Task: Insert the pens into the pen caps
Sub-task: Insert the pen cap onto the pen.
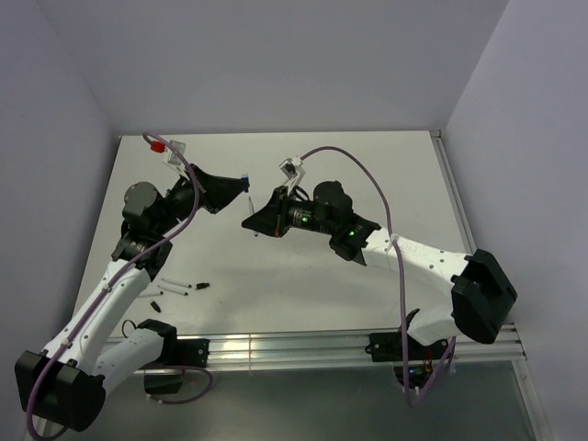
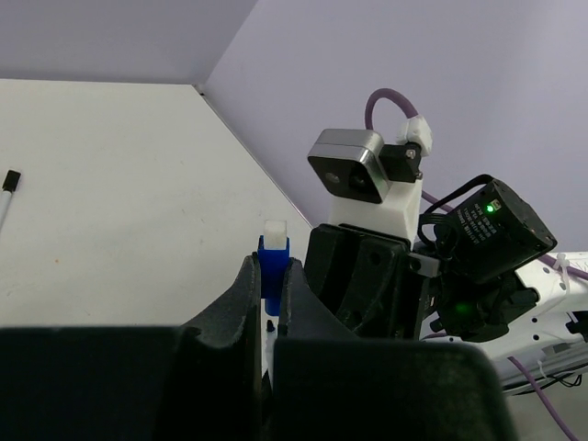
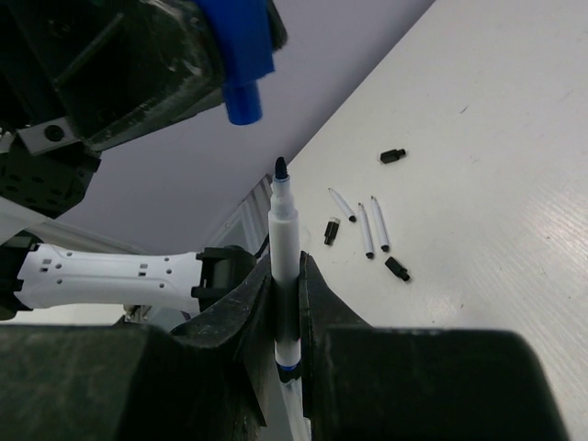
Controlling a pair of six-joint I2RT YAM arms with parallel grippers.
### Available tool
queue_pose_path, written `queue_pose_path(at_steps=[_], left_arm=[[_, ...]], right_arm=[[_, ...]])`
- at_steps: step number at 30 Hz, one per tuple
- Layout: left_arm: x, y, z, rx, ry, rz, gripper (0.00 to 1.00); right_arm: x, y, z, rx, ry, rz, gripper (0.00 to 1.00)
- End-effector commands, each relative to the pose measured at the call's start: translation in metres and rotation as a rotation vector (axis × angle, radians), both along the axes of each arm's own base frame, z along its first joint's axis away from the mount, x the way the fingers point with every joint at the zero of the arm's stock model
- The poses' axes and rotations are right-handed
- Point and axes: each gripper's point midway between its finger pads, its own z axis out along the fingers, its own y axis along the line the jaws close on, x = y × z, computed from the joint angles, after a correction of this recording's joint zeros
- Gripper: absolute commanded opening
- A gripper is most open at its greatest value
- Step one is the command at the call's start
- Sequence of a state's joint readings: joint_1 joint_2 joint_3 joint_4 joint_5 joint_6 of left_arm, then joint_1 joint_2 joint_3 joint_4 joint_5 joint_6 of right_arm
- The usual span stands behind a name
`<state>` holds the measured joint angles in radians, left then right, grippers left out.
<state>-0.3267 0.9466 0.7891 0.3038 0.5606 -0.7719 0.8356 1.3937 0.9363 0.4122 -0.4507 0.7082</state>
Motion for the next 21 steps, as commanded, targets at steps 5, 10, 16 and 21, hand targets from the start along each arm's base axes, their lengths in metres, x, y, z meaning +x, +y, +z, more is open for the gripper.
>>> queue_pose_path(at_steps=[5, 10, 16, 21], left_arm=[[-0.0051, -0.0032, 0.0115, -0.013, -0.058, -0.026, 0.0], [-0.0042, -0.0042, 0.0104, -0.014, -0.056, -0.031, 0.0], [-0.0032, -0.006, 0.0075, -0.012, -0.045, -0.034, 0.0], [-0.0037, -0.0073, 0.0074, -0.014, -0.047, -0.041, 0.0]], right_arm=[[-0.0025, -0.0056, 0.0335, 0.066, -0.079, -0.022, 0.0], [-0.0023, -0.0045, 0.0329, 0.068, -0.074, -0.019, 0.0], [-0.0023, -0.0048, 0.0353, 0.07, -0.075, -0.021, 0.0], [-0.0029, -0.003, 0.0356, 0.074, -0.068, -0.012, 0.0]])
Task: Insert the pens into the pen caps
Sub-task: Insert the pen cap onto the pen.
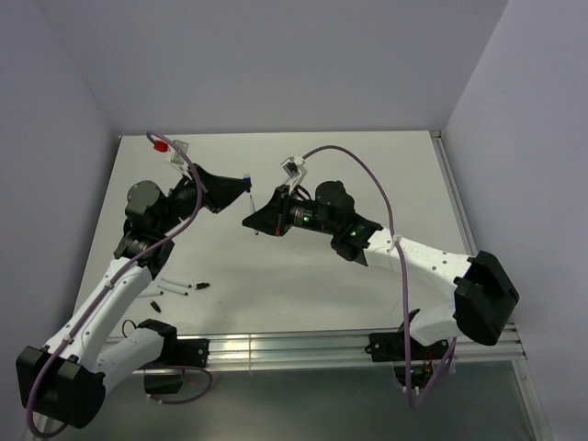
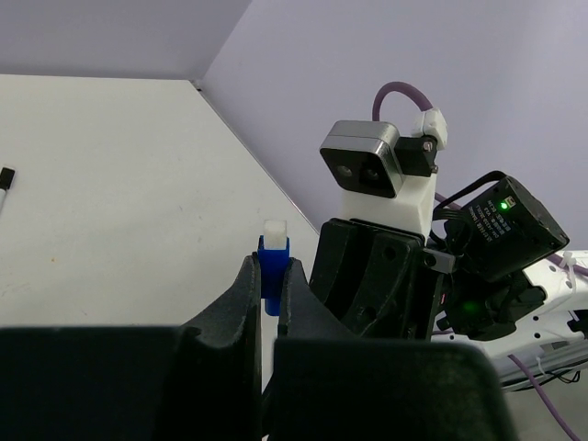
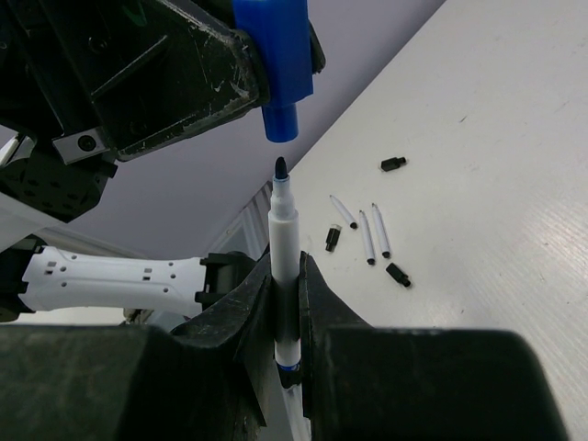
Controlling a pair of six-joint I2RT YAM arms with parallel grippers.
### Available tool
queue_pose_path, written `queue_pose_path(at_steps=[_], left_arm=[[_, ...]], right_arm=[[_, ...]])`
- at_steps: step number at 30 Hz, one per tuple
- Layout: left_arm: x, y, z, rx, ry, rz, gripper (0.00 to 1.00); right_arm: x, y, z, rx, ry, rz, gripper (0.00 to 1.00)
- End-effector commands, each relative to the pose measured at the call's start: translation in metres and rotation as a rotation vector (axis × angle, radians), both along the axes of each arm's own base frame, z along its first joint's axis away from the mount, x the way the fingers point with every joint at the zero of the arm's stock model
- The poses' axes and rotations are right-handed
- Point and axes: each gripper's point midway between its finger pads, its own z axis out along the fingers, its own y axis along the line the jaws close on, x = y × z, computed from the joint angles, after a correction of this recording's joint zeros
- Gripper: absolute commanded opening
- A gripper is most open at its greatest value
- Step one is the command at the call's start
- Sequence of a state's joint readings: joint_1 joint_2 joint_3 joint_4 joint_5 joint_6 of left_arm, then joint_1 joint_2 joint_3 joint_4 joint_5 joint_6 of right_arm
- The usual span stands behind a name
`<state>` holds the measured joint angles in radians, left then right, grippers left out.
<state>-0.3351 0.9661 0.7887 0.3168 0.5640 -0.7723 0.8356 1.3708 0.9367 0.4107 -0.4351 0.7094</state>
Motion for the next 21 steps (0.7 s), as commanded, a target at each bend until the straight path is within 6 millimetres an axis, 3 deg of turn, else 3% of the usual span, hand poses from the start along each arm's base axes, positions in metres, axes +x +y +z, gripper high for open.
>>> queue_pose_path(at_steps=[1, 21], left_arm=[[-0.006, -0.0036, 0.0105, -0.015, -0.053, -0.03, 0.0], [-0.0086, -0.0107, 0.0065, 0.004, -0.048, -0.052, 0.0]], right_arm=[[-0.0026, 0.0004, 0.0255, 0.056, -0.055, 0.003, 0.0], [0.0012, -0.004, 0.028, 0.044, -0.068, -0.031, 0.0]])
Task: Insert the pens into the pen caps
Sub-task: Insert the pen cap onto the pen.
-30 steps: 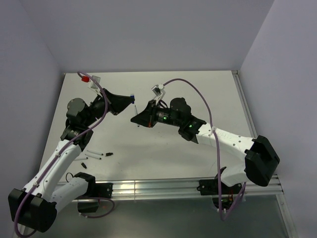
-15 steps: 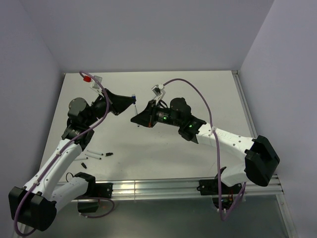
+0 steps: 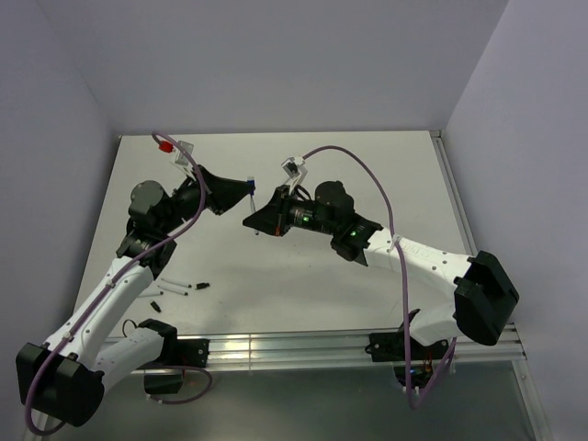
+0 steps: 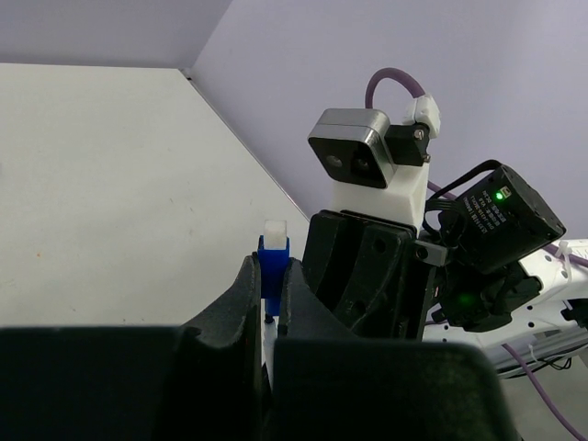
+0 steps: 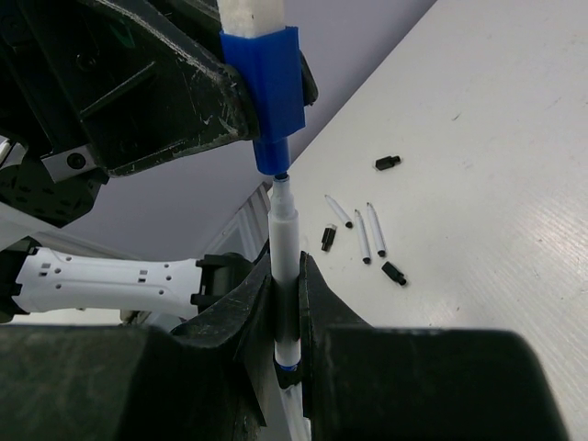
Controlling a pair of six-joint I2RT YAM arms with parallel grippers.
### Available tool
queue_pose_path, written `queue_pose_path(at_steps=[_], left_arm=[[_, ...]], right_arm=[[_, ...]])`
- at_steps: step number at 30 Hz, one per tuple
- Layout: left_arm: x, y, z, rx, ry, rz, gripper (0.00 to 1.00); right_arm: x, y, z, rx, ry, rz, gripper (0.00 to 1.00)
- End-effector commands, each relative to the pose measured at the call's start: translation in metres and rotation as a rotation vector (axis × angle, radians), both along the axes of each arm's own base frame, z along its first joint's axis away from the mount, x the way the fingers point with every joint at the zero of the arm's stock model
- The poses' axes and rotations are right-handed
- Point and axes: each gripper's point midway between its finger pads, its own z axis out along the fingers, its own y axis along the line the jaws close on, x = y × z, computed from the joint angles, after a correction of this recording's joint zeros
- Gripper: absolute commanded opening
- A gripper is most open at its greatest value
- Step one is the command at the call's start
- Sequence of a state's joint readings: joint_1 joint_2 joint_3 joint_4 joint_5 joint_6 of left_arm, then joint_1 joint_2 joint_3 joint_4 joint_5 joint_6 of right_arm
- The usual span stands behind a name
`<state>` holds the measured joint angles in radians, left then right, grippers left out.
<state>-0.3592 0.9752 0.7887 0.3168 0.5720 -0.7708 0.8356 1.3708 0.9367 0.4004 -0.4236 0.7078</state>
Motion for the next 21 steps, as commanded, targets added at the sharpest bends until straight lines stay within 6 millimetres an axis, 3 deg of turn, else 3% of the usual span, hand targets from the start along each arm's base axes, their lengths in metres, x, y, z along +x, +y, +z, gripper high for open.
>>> queue_pose_path(at_steps=[1, 21], left_arm=[[-0.004, -0.0025, 0.009, 0.0, -0.053, -0.019, 0.0], [-0.0024, -0.0043, 0.0057, 0.01, -0.046, -0.016, 0.0]], right_arm=[[-0.0004, -0.0041, 0.0323, 0.055, -0.076, -0.024, 0.0], [-0.0004, -0.0079, 0.0334, 0.051, -0.08, -0.036, 0.0]])
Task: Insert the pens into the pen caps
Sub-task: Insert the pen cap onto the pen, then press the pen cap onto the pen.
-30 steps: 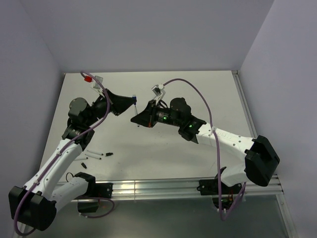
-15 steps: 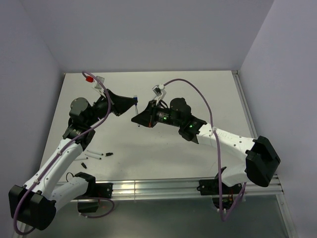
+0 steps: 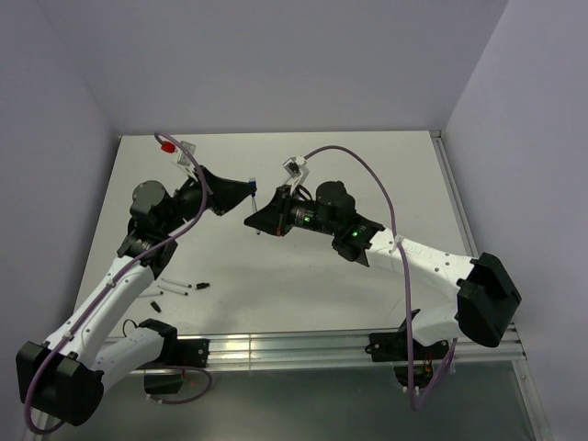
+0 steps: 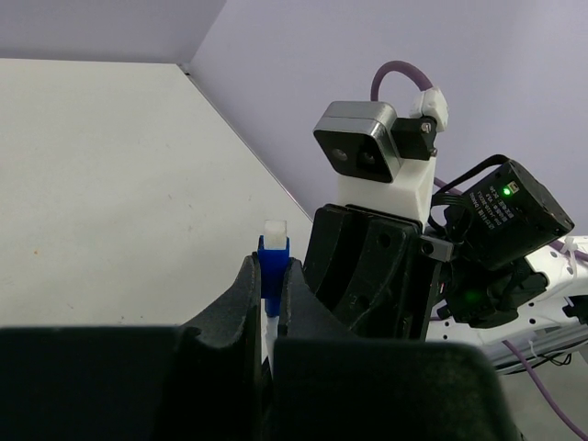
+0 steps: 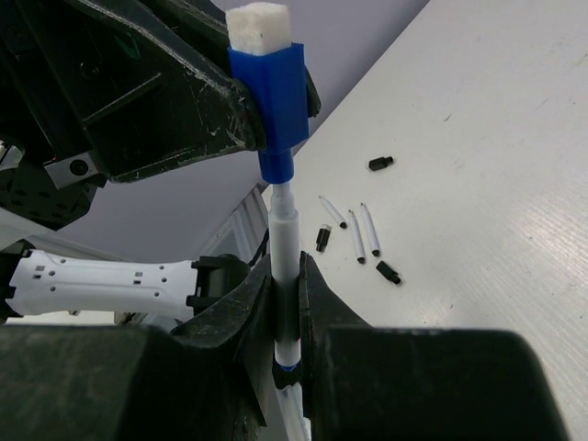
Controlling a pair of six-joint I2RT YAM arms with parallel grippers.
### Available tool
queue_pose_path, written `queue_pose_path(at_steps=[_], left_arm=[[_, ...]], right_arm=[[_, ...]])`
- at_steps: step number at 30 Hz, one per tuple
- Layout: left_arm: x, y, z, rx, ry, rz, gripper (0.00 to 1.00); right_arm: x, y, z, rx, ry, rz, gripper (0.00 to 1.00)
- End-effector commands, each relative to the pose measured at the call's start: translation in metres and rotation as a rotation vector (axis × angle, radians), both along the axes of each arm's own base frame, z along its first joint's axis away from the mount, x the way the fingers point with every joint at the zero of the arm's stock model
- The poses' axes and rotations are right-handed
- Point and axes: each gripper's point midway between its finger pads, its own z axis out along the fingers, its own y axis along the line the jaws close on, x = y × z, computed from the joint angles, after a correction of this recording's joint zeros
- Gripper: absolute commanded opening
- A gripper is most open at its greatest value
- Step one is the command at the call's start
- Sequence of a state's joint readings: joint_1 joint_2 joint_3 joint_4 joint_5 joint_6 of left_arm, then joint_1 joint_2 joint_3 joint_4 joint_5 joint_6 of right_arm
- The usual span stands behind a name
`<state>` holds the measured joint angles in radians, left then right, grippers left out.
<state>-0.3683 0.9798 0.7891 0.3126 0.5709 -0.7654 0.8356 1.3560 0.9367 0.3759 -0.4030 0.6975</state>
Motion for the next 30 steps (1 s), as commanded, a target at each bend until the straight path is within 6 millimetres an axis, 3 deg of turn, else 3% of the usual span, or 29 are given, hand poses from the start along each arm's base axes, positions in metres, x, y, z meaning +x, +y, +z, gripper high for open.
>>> queue_pose_path(at_steps=[1, 14, 19, 24, 30], left_arm=[[-0.003, -0.002, 0.007, 0.004, -0.048, -0.014, 0.0], [-0.009, -0.009, 0.008, -0.001, -0.052, -0.051, 0.0], [-0.022, -0.017, 0.018, -0.05, -0.051, -0.101, 0.0], [-0.035, -0.01, 0.031, -0.125, -0.064, -0.08, 0.0], [-0.048, -0.015, 0.034, -0.156, -0.079, -0.105, 0.0]], right_arm=[[-0.001, -0.005, 0.033, 0.061, -0.078, -0.02, 0.0], [0.017, -0.014, 0.045, 0.029, -0.114, -0.137, 0.0], [0.028, -0.02, 0.052, 0.012, -0.128, -0.201, 0.0], [0.039, -0.033, 0.066, 0.009, -0.152, -0.297, 0.0], [0.043, -0.032, 0.079, 0.023, -0.17, -0.308, 0.0]])
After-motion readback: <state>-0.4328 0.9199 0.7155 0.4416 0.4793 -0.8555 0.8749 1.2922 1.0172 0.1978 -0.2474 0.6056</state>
